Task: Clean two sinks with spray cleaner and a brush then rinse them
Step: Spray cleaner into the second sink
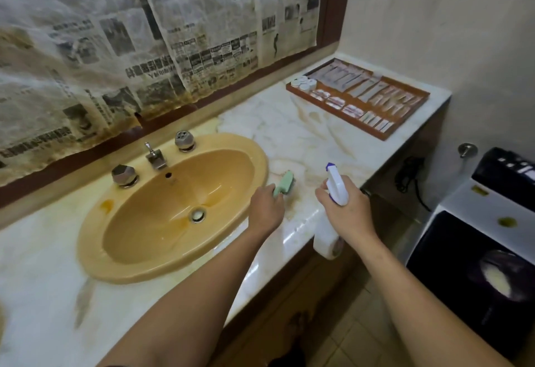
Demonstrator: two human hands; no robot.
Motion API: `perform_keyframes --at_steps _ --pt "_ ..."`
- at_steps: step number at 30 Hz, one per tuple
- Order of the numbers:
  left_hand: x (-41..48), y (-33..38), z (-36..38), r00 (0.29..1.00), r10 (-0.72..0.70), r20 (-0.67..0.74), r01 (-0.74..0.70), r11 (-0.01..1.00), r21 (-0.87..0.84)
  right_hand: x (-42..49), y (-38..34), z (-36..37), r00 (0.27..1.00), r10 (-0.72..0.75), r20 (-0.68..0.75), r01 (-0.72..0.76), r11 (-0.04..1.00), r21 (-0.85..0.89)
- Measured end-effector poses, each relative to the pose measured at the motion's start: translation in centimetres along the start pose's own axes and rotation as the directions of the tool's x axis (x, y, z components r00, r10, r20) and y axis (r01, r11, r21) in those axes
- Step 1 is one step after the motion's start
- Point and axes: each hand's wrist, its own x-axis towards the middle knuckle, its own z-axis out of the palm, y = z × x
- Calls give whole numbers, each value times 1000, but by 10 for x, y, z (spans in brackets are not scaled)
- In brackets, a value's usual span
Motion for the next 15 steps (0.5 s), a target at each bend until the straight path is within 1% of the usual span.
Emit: perform_keyframes --at_steps 9,13,15 --pt "114 28 48 999 -49 -9 49 999 -19 99 11 -19 999 29 27 -28 998 -49" --pt "143 40 54 996 -93 11 93 995 -19 131 13 -22 999 6 33 -4 999 -52" --pt "148 43 54 992 -124 17 125 991 -45 142 13 -22 999 -11 52 13 999 -50"
